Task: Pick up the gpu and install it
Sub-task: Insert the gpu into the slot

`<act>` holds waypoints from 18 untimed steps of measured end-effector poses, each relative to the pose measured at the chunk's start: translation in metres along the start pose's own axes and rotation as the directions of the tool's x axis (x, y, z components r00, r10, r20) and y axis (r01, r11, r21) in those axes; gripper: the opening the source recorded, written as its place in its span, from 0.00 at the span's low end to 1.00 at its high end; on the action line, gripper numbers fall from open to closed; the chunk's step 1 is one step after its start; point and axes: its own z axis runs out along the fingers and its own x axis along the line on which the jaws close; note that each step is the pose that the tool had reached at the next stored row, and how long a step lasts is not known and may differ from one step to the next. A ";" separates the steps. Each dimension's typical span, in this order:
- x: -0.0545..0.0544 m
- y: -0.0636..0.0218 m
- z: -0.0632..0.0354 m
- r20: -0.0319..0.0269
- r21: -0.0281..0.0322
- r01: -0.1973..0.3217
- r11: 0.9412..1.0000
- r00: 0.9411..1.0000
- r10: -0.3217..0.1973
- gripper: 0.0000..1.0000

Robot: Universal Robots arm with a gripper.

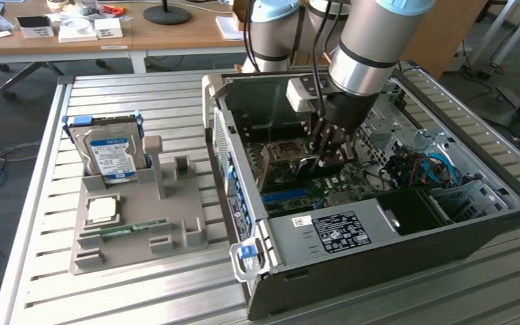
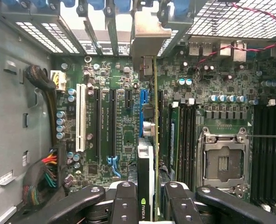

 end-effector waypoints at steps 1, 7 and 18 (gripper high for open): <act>0.000 0.0001 0.0009 0.000 0.000 0.000 1.000 1.000 0.000 0.27; 0.000 0.0002 0.0041 0.000 0.000 0.000 1.000 1.000 0.000 0.27; 0.001 0.0059 0.0094 0.000 0.000 0.000 1.000 1.000 0.000 0.27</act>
